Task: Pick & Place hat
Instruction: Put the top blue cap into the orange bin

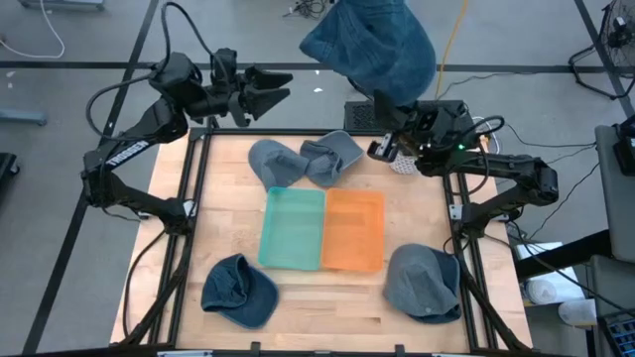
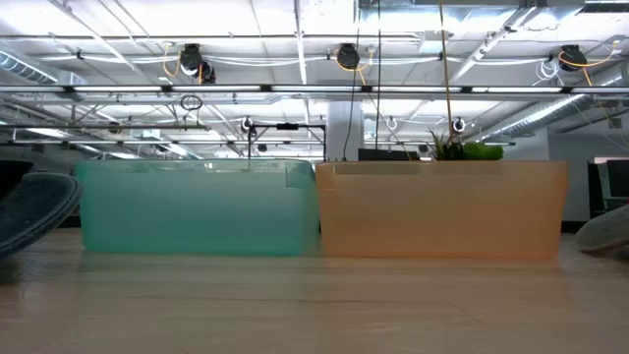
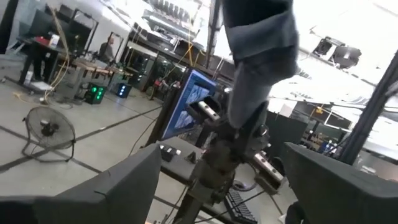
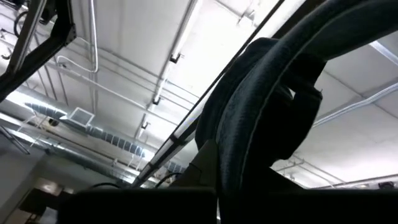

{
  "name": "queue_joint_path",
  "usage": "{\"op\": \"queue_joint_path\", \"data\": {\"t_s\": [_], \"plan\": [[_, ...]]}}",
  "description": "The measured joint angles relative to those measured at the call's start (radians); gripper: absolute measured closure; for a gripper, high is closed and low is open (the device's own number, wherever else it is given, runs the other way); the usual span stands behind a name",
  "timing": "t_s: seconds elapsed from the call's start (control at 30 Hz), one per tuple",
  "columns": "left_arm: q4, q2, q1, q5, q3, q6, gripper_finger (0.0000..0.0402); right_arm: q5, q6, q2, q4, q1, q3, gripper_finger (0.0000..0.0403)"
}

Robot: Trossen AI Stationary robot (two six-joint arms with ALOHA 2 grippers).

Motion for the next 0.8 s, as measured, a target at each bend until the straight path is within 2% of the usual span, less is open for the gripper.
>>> {"op": "queue_joint_path", "data": {"t_s": [0.33,0.67,0.8], "plan": [[0.075,0.055,-0.065,-0.051,0.001,0.062,0.0086,0.001,0.035,0.000,-0.015,0.009,0.000,0.0403],[0.219,0.148,-0.117,-0.051,0.000,0.079,0.0076,-0.006,0.219,0.000,-0.033,0.009,0.000,0.0403],[0.275,0.175,-0.133,-0.053,0.000,0.083,0.0082,-0.007,0.247,0.000,-0.068,0.009,0.000,0.0403]]}}
